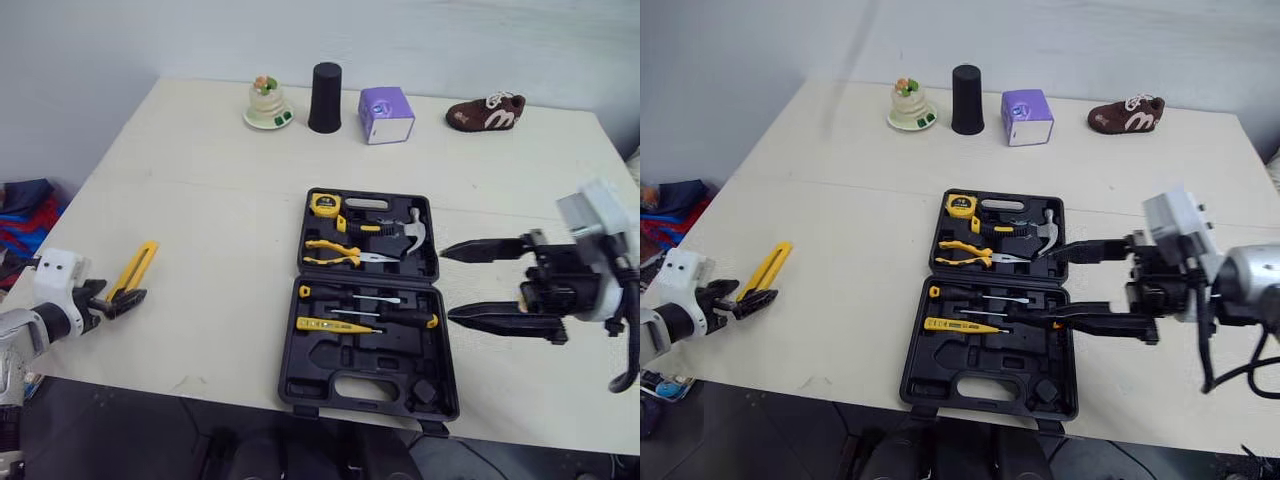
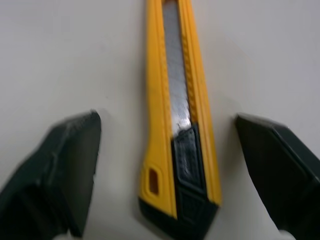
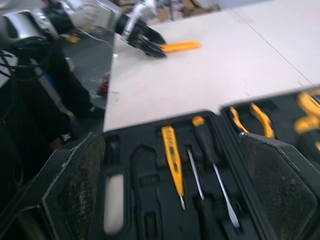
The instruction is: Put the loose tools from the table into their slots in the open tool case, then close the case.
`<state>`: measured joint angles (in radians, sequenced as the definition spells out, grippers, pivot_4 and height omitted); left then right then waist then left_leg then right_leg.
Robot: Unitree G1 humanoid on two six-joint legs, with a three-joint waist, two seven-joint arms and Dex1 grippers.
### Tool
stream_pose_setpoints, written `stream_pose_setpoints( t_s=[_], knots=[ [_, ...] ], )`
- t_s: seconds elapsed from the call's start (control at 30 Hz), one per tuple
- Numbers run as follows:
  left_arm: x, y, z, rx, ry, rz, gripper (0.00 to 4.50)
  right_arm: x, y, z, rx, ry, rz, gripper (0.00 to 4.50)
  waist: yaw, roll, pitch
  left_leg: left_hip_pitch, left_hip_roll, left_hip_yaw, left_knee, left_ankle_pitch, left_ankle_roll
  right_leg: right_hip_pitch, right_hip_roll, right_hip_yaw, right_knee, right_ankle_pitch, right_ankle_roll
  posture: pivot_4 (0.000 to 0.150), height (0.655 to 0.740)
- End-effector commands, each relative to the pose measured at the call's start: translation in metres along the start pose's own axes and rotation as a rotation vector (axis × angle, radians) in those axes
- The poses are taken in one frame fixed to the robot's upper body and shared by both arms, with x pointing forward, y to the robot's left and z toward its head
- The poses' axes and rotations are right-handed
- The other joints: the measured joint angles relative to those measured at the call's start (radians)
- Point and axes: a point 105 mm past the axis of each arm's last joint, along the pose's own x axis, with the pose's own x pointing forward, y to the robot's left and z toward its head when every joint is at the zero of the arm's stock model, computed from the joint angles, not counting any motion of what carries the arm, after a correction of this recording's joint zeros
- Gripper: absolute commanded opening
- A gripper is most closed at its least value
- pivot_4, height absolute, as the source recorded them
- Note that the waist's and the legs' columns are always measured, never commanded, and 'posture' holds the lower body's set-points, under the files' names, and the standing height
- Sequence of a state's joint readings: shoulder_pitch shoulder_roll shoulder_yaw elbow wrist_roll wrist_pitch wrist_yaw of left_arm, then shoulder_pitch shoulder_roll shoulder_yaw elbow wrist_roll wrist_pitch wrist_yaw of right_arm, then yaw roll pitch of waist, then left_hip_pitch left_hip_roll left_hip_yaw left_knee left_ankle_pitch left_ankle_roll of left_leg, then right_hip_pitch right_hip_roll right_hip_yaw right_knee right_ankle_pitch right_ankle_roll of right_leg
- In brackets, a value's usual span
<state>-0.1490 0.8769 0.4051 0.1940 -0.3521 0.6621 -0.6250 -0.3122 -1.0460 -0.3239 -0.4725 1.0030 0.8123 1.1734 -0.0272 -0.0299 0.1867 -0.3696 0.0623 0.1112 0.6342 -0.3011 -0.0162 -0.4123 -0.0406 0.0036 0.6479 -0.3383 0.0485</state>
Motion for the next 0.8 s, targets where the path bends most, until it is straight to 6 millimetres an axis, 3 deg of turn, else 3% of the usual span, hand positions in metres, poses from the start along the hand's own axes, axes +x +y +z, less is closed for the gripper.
stream_pose_setpoints(
  t_s=[0.03, 0.17, 0.2, 0.3, 0.4, 0.5, 0.67, 0.8],
  knots=[
    [0.0, 0.006, -0.026, -0.059, 0.105, 0.033, 3.14, 0.007, 0.004, 0.007, -0.037, -0.016, 0.017, 4.5, -0.002, 0.0, 0.0, 0.0, 0.0, 0.0, 0.001, 0.0, 0.0, 0.0, 0.0, 0.0, 0.001, 0.0, 0.0, 0.15, 0.7383],
    [-0.003, 0.002, -0.018, -0.039, 0.063, 0.006, 1.47, 0.008, 0.003, 0.008, -0.041, -0.023, 0.009, 4.5, -0.006, 0.002, -0.001, 0.002, -0.001, 0.0, 0.003, 0.001, 0.001, 0.001, -0.002, 0.001, 0.005, 0.0, 0.0, 0.15, 0.7383],
    [-0.006, -0.005, -0.008, 0.013, 0.057, -0.025, 1.36, 0.008, 0.002, 0.008, -0.038, -0.02, 0.005, 4.5, -0.008, 0.002, -0.001, 0.002, -0.001, 0.0, 0.003, 0.001, 0.001, 0.001, -0.002, 0.001, 0.005, 0.0, 0.0, 0.15, 0.7383],
    [-0.015, -0.033, 0.015, 0.185, 0.061, -0.148, 1.36, 0.006, 0.002, 0.006, -0.022, -0.005, -0.001, 4.5, -0.009, 0.001, -0.001, 0.002, -0.001, 0.0, 0.002, 0.002, 0.0, 0.0, -0.002, 0.001, 0.006, 0.0, 0.0, 0.15, 0.7383],
    [-0.025, -0.081, 0.035, 0.399, 0.063, -0.352, 1.36, 0.001, 0.005, 0.002, 0.01, 0.018, -0.007, 4.5, -0.003, 0.001, -0.001, 0.0, -0.001, -0.001, 0.002, 0.002, 0.0, 0.0, -0.002, 0.0, 0.005, 0.0, 0.0, 0.15, 0.7383],
    [-0.031, -0.158, 0.053, 0.591, 0.03, -0.658, 1.36, -0.012, 0.01, -0.018, 0.074, 0.12, -0.033, 4.5, 0.015, 0.001, -0.001, -0.002, -0.002, -0.003, 0.002, 0.002, 0.0, 0.0, -0.003, -0.002, 0.003, 0.0, -0.001, 0.15, 0.7383],
    [-0.034, -0.243, 0.058, 0.799, 0.011, -0.978, 1.36, -0.027, 0.021, -0.046, 0.146, 0.236, -0.088, 4.5, 0.023, 0.002, -0.001, -0.002, -0.003, -0.001, 0.003, 0.001, 0.001, 0.003, -0.002, 0.0, 0.0, 0.0, 0.0, 0.15, 0.7383],
    [-0.033, -0.276, 0.052, 0.848, 0.058, -1.108, 1.36, -0.034, 0.031, -0.062, 0.188, 0.284, -0.105, 4.5, 0.016, 0.001, -0.001, -0.003, 0.001, 0.003, 0.012, 0.002, -0.001, 0.003, 0.007, 0.006, 0.002, 0.002, 0.003, 0.15, 0.7383]
  ],
)
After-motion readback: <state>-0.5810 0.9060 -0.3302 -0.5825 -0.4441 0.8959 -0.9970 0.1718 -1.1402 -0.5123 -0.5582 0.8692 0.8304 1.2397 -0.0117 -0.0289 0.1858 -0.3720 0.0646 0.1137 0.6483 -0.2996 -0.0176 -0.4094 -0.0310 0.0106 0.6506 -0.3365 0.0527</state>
